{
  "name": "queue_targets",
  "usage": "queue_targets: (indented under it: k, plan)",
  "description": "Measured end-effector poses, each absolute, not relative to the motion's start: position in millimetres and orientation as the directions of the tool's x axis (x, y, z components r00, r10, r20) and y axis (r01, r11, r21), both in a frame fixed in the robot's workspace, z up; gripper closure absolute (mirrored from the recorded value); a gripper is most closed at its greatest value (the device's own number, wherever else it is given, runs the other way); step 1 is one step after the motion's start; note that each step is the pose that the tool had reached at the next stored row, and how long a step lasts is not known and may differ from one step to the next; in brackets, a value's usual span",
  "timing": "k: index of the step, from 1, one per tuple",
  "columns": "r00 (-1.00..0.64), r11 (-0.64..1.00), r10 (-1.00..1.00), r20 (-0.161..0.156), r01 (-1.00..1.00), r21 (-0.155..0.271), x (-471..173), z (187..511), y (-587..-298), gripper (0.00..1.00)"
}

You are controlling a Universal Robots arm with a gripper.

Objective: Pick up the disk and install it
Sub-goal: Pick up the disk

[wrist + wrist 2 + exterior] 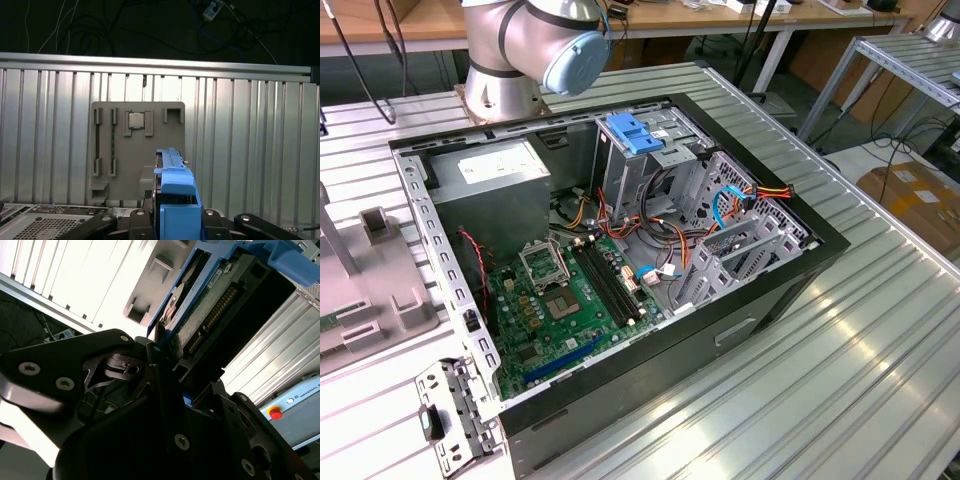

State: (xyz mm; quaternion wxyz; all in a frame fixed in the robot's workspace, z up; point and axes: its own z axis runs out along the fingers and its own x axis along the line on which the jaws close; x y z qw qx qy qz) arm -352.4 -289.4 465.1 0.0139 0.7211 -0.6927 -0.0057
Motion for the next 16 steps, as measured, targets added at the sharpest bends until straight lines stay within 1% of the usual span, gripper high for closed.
queue_targets:
  k: [16]
  plan:
    - [0.04, -0.04, -0.999, 0.011, -0.999, 0.028, -331, 465, -289, 0.64]
